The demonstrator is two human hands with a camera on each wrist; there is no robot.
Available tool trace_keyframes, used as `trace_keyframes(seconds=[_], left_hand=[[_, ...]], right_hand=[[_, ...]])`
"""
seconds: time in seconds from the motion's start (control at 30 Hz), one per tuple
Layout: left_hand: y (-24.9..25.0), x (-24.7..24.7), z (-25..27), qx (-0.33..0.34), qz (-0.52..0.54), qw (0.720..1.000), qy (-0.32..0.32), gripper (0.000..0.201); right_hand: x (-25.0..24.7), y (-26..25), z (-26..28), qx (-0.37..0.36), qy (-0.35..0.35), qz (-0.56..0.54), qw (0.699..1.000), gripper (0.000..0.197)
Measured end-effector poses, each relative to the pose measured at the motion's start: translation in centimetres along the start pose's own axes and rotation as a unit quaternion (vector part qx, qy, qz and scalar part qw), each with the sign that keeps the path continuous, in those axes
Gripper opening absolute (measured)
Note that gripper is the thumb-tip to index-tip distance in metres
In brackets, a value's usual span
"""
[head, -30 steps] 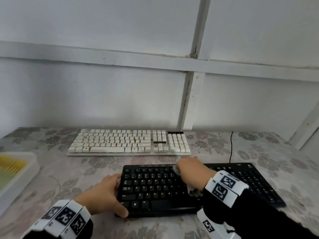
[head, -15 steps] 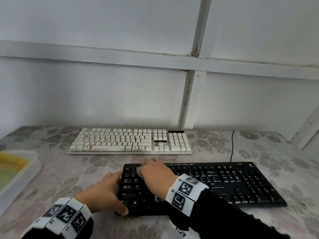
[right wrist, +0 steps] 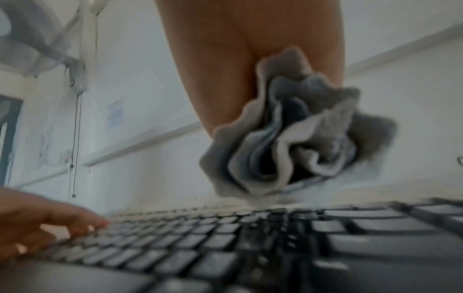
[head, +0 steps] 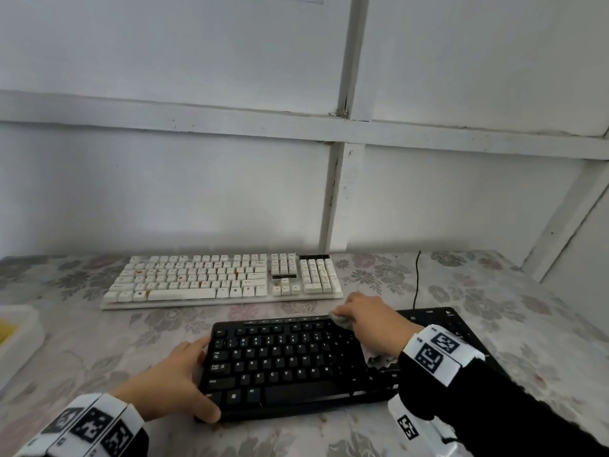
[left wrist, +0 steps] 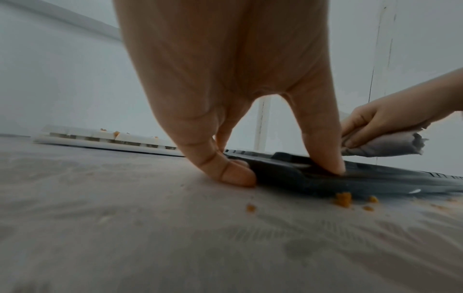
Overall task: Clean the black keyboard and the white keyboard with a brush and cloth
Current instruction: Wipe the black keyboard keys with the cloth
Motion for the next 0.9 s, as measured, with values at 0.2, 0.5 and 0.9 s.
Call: trace_keyframes(seconds=[0.2,0.5,0.9], left_hand=[[-0.6,0.1,-0.6,0.009,0.029,0.999,-0.013,0.112],[-0.2,0.3,-0.9,0.014,0.022,1.000,-0.012,0.110],[-0.1,0.2,-0.7,0.017,0.045,0.999,-0.003,0.102]], right_hand=[[0.2,1.0,2.2,0.000,-0.002,0.085,0.996,0.034],[-2.1,11.1,6.0,0.129,-0.014,0.117,0.985,0.021],[0.3,-1.2,0.6,-0.034,-0.026,0.029,0.999,0.025]])
Point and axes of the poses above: each hand's wrist, its own z-axis away from the middle knuckle, its own x-axis out of the palm, y = z × x, the point moved 7 cm from there along -z, towards the middle knuckle, and after that the axes turned 8 degrees about -x, right-handed, at the moved point
